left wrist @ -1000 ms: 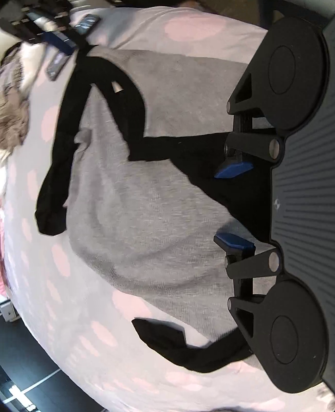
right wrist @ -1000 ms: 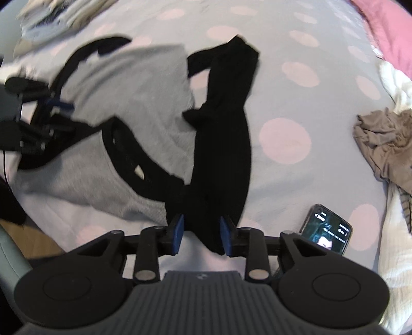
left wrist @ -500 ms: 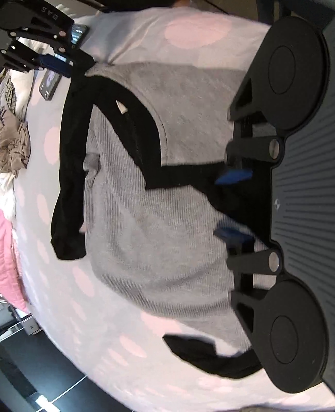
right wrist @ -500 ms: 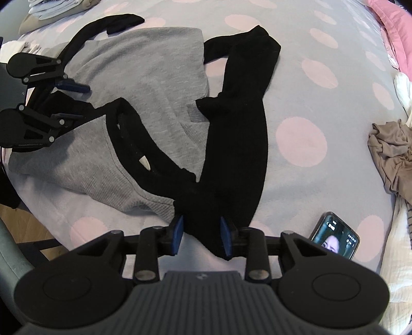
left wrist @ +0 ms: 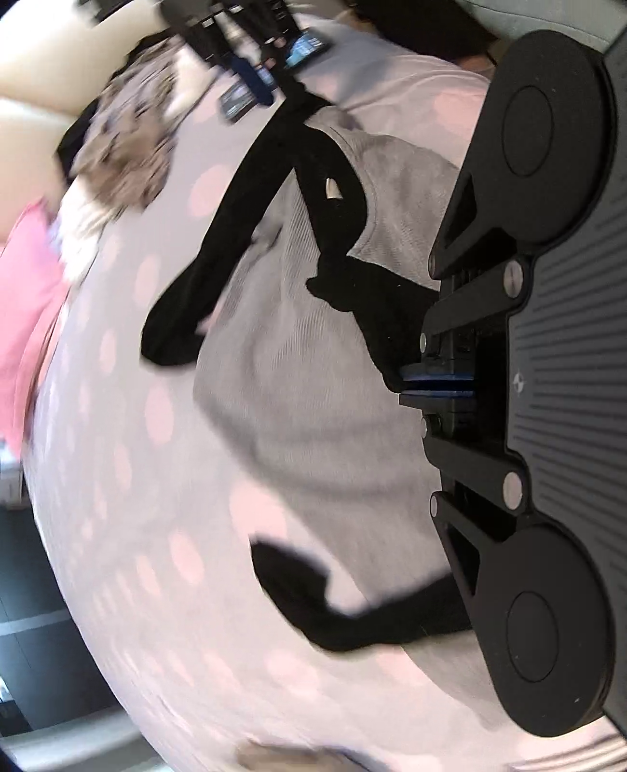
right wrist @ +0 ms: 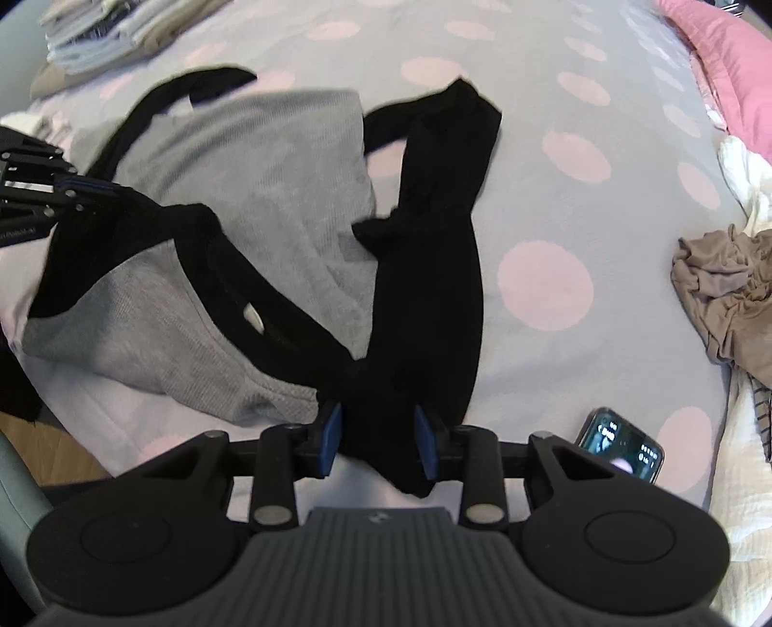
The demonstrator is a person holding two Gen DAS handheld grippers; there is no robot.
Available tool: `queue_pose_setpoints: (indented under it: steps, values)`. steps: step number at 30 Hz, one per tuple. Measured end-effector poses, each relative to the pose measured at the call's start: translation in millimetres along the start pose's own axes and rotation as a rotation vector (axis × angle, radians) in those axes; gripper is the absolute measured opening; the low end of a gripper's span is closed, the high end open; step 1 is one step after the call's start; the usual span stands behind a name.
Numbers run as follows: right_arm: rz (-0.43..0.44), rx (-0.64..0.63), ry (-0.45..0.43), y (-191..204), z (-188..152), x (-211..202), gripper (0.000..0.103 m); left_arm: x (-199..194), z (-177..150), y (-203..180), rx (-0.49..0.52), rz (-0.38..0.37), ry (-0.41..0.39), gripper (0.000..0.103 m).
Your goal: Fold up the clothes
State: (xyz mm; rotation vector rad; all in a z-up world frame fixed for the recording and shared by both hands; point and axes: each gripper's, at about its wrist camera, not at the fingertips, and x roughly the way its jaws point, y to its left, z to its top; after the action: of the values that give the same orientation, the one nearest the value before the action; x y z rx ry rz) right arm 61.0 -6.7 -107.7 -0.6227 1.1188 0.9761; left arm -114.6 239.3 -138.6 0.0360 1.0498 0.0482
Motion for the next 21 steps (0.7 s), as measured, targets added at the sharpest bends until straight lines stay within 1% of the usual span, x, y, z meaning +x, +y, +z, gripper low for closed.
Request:
queue_pose_setpoints:
  steps: [3,8,11,14,16,19,21]
  values:
    - [0.016,-0.009,-0.024,1.4,0.3,-3.8,0.038,-9.2,-7.8,19.5,-0.075,0.022,0.005,0.002]
    - [0.029,-0.05,-0.041,7.0,0.4,-5.5,0.038,-23.6,-20.7,50.7,-0.195,0.056,0.014,0.002]
    - [0.016,-0.077,-0.076,12.0,2.3,-7.9,0.038,-19.9,-26.4,53.8,-0.209,0.047,0.026,0.002]
    - [0.004,-0.104,-0.145,18.3,8.1,-15.0,0.038,-17.4,-27.7,55.1,-0.214,0.041,0.031,0.002]
    - [-0.001,-0.135,-0.176,21.5,15.6,-16.9,0.038,-16.1,-26.2,56.4,-0.219,0.034,0.037,0.002]
    - [-0.024,-0.2,-0.172,25.5,30.2,-11.7,0.038,-12.2,-23.3,58.6,-0.218,0.028,0.051,0.003]
    - [-0.057,-0.244,-0.155,27.3,39.7,-4.8,0.038,-9.6,-21.9,59.8,-0.21,0.022,0.057,0.004]
